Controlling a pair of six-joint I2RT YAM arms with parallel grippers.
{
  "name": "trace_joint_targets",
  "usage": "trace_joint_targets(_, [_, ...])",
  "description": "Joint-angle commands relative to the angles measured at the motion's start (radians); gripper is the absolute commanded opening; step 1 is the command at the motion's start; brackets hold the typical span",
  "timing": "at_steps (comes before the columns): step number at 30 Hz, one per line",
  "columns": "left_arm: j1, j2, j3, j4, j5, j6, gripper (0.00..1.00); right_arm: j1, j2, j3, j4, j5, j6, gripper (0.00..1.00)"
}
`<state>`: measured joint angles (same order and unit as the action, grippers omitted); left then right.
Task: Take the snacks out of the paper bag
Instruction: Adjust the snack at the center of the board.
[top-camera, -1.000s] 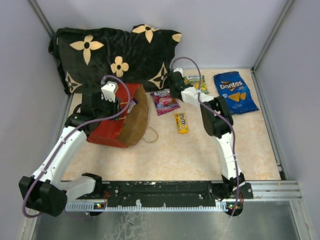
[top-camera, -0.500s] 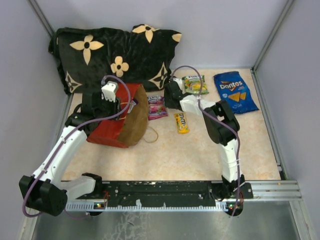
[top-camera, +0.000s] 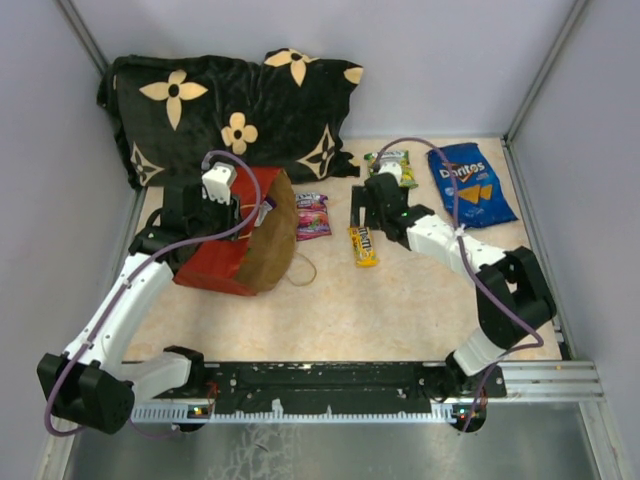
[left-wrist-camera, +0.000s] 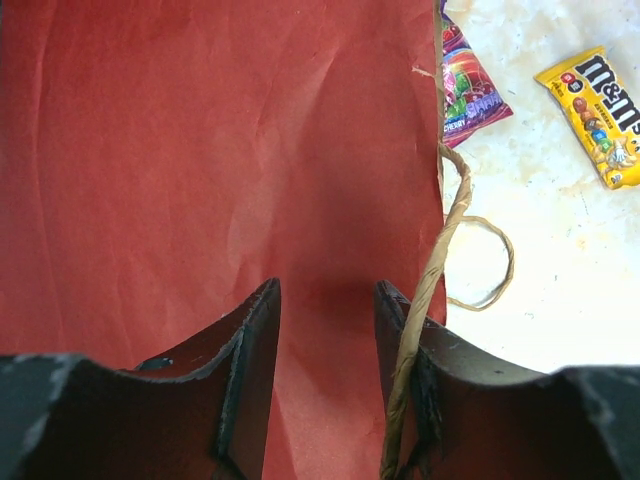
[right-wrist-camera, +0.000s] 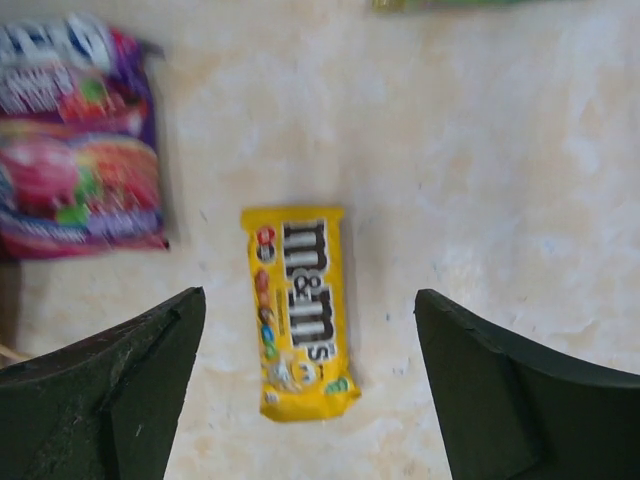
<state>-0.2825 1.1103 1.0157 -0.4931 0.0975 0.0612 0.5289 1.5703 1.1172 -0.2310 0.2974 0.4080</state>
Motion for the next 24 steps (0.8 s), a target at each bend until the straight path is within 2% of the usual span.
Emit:
trace_joint_targets(1, [0.008,-0.034,-0.001,0.016,0.017,0.008,0.49,0.056,0.027,-0.086,-0.008,-0.003,-0.052,0.84])
trace_joint_targets(8, [0.008,-0.049,-0.001,0.016,0.018,0.009,0.49,0.110,0.110,-0.092,0.002,0.018,-0.040,0.77])
trace_joint_targets(17, [0.008,-0.058,-0.003,0.016,0.014,0.011,0.50,0.105,0.171,-0.068,-0.007,0.088,-0.046,0.58])
trace_joint_targets(21, [0.008,-0.059,-0.003,0.016,0.015,0.012,0.50,0.035,0.176,-0.071,0.001,0.074,-0.046,0.43])
trace_joint_targets(24, [0.008,-0.059,-0.003,0.016,0.016,0.012,0.50,-0.040,0.158,-0.089,0.014,0.029,-0.040,0.41])
